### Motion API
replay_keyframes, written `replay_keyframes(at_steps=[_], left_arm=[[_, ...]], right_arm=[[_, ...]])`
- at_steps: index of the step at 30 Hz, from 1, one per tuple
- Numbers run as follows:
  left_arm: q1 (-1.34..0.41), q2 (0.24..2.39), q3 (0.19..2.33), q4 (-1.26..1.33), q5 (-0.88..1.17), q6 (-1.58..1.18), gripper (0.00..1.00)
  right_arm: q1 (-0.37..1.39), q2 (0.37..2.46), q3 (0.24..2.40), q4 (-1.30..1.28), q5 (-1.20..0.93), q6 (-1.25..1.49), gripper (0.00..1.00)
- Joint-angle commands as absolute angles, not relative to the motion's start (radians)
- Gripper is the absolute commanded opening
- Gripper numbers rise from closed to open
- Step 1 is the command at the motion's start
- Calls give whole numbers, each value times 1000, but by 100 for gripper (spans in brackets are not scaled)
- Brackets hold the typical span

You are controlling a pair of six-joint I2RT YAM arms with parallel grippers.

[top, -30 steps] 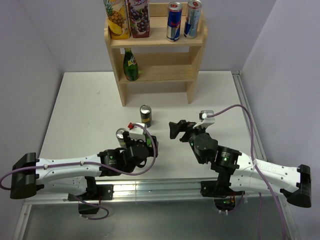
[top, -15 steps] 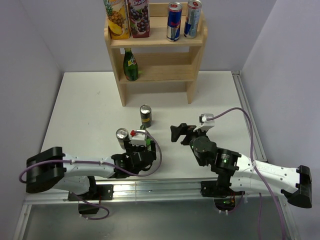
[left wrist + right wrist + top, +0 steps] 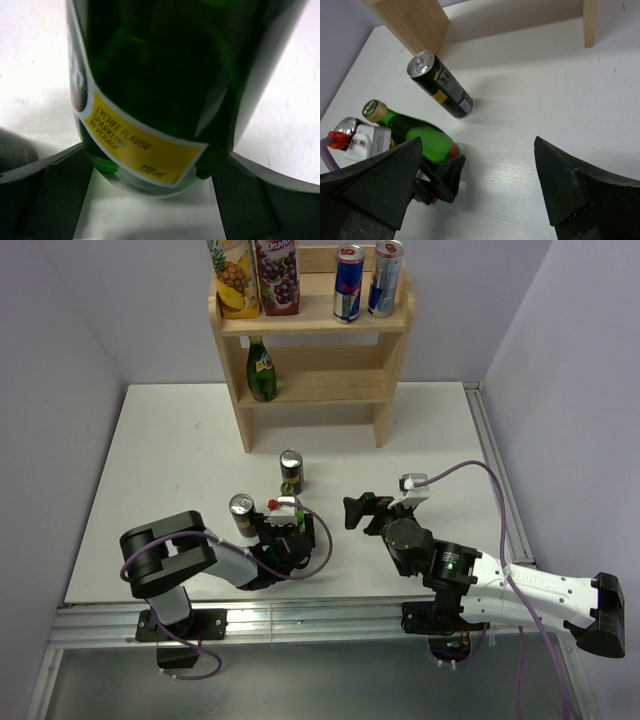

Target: Place and organize the beverage onto the shelf

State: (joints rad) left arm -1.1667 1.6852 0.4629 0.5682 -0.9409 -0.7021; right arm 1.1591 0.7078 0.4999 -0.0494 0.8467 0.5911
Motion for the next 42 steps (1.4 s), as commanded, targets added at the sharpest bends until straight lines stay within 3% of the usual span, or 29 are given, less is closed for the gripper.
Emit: replay_keyframes(at_steps=[1, 37, 42], left_arm=[[-1124, 1771, 477, 756, -920, -666, 99], [-1104, 1887, 491, 943, -1068, -563, 99], [-1094, 1913, 499, 995, -1066, -520, 96]], right_arm=[[1166, 710, 497, -3, 882, 604, 100], [1166, 890, 483, 124, 845, 604, 100], [1164, 907, 480, 137, 835, 601, 100]])
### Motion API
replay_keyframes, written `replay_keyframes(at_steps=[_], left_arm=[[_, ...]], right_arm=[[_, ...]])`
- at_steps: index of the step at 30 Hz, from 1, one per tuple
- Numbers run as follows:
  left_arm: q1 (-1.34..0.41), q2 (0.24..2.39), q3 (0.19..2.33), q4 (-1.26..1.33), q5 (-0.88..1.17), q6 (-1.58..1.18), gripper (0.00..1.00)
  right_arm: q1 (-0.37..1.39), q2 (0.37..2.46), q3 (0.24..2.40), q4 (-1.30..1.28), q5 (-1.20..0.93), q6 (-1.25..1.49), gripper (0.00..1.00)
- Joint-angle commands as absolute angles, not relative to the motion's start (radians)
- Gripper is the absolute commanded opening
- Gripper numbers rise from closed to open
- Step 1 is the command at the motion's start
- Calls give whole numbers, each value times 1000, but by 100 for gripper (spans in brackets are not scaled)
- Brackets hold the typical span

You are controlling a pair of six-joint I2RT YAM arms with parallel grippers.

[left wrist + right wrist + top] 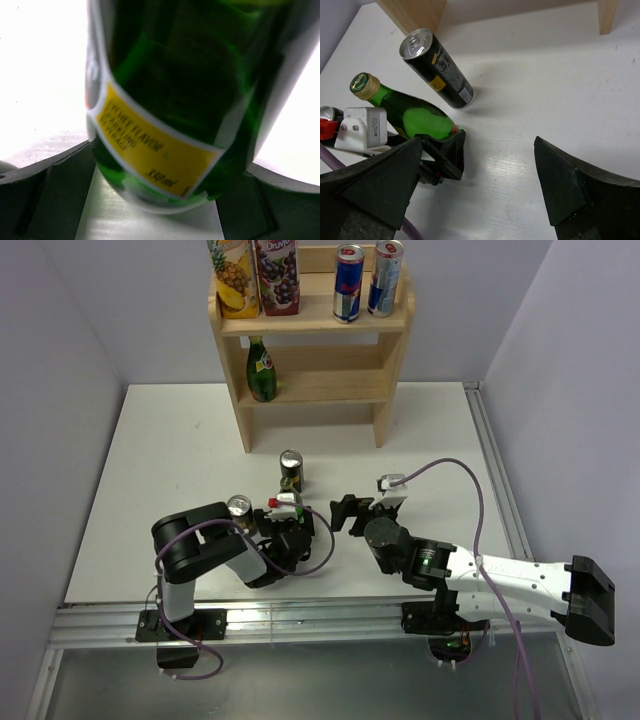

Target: Place and organize the beverage onto the shelf

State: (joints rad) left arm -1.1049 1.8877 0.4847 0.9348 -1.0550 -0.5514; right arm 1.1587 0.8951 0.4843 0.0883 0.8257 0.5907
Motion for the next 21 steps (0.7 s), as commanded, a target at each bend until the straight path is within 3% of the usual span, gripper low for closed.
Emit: replay_keyframes(at_steps=[1, 7, 10, 11, 13, 14, 16, 17, 20, 21], left_arm=[[-1092, 1914, 503, 1003, -1068, -519, 95], [-1068, 1947, 521, 1066, -1048, -463, 93], [-1054, 1956, 529, 1092, -1040, -439, 85], [-1051, 1960, 531, 1098, -1037, -431, 74], [-1045, 1968, 538, 1103, -1038, -425, 61], [-1040, 1976, 541, 1109, -1040, -420, 46], [-1039, 1983, 549, 1106, -1048, -423, 32], [-1039, 1988, 549, 1106, -1046, -428, 18], [-1038, 1985, 548, 1074, -1043, -456, 0], [-1039, 1980, 545, 1066, -1040, -459, 0]], right_arm=[[1164, 914, 480, 141, 833, 601, 100], [1164, 942, 483, 163, 815, 604, 100], [1164, 956, 483, 167, 808, 607, 100], [1164, 957, 483, 169, 808, 607, 100], [1166, 966, 483, 172, 808, 609, 100], [1166, 968, 483, 173, 807, 609, 100], [1164, 977, 482, 176, 805, 612, 100], [1164, 979, 480, 178, 807, 615, 100], [1164, 989, 479, 184, 805, 621, 100], [1164, 992, 480, 184, 804, 623, 100]])
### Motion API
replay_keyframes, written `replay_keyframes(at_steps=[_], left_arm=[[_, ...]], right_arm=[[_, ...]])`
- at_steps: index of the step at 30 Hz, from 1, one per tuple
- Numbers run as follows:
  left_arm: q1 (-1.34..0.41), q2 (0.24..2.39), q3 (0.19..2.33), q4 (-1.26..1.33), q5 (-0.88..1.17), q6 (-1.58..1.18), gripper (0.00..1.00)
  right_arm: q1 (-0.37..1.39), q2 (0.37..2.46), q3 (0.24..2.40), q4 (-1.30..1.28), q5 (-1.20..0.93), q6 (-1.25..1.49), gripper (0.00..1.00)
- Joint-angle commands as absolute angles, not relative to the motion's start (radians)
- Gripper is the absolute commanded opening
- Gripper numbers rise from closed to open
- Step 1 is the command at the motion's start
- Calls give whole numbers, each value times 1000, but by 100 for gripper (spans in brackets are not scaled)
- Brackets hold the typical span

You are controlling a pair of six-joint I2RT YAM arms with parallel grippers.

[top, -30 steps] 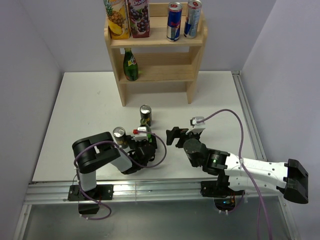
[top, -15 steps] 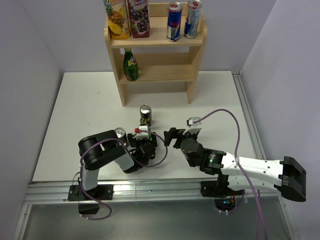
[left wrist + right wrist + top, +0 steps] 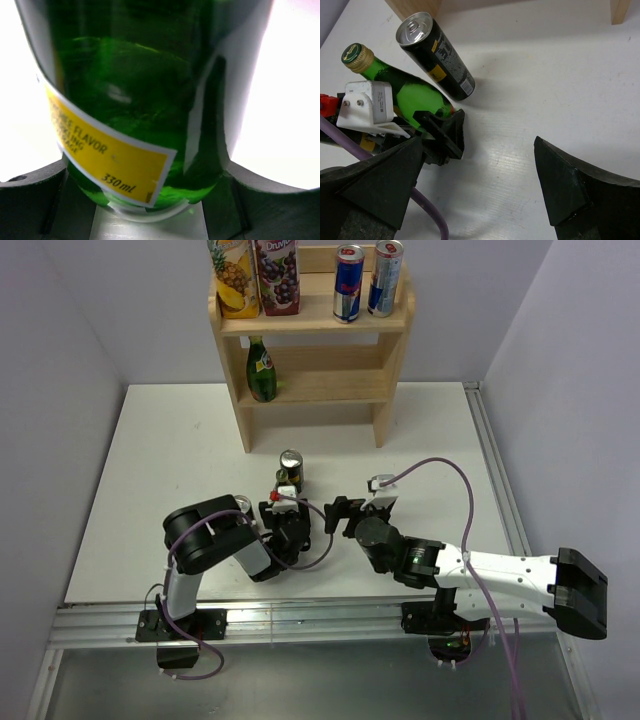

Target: Place and organize the beverage onto the shelf

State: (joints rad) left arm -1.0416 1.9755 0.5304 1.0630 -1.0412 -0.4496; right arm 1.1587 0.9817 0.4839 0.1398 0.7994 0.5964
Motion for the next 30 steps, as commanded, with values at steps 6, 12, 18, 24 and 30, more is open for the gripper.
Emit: replay_keyframes(at_steps=[6, 12, 18, 24, 30], left_arm=[[-1071, 1885, 548, 853, -1077, -535, 0], [-1129, 1795, 591, 681, -1123, -560, 0], [-1144, 1721, 591, 640, -1152, -554, 0], [-1163, 1678, 598, 617, -1184, -545, 0], [-1175, 1602, 597, 603, -1200, -515, 0]], right_arm=[[1164, 996, 477, 190, 808, 626, 100], [1166, 993, 471, 193, 808, 635, 100], [1166, 963, 459, 187, 813, 637, 100], [1166, 956, 449, 187, 816, 635, 100], [1166, 972, 449, 201, 816, 635, 100]])
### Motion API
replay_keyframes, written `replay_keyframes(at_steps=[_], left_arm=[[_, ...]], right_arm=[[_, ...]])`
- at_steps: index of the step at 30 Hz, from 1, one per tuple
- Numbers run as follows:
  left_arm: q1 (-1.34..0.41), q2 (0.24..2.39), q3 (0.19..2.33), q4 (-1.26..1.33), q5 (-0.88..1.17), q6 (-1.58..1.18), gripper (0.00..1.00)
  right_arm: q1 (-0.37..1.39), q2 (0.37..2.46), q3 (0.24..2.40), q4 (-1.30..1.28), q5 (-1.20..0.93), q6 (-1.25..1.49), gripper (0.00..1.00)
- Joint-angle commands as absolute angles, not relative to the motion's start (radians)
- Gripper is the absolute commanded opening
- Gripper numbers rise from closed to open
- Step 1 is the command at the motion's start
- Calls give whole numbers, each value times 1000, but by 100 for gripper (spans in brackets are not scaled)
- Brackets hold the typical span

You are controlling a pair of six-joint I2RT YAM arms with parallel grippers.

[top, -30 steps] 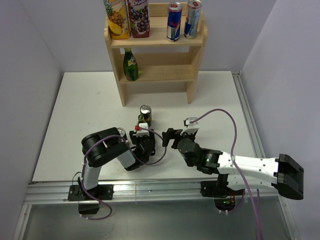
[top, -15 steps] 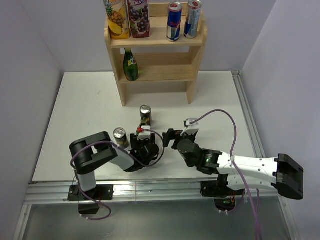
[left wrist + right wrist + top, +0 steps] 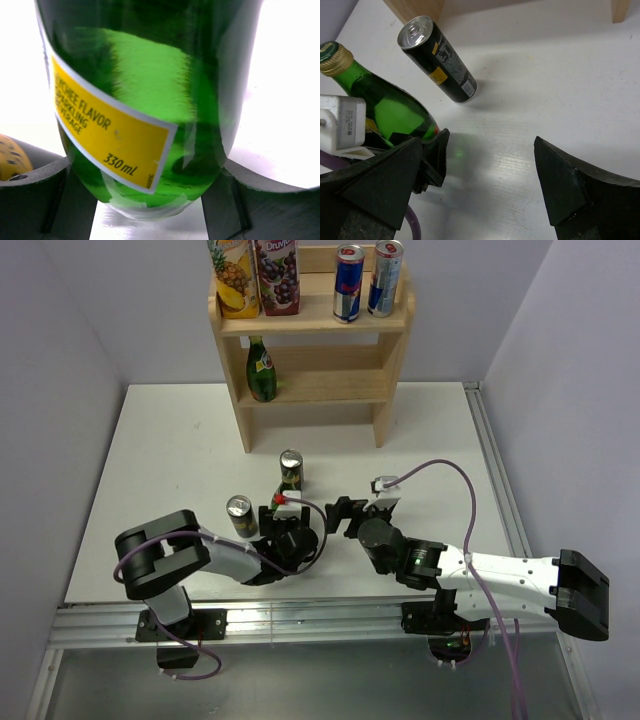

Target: Place and organize the beverage onto the shelf

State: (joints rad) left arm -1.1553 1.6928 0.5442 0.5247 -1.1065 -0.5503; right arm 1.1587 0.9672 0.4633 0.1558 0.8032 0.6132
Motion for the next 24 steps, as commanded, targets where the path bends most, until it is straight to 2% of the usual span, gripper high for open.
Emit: replay_keyframes(at_steps=[1, 9, 13, 24], left_arm=[[-1178, 1583, 591, 610, -1206, -503, 0], [-1180, 1529, 560, 675, -1229, -430, 0], [-1178, 1491, 580, 744, -1197, -298, 0], [-1045, 1471, 808, 762, -968, -92, 0]], right_arm=[[1166, 973, 449, 202, 818, 634, 100], [1166, 1002, 456, 213, 813, 634, 100], [1166, 1005, 460, 212, 821, 630, 100], [1164, 985, 468, 196, 842, 617, 100]])
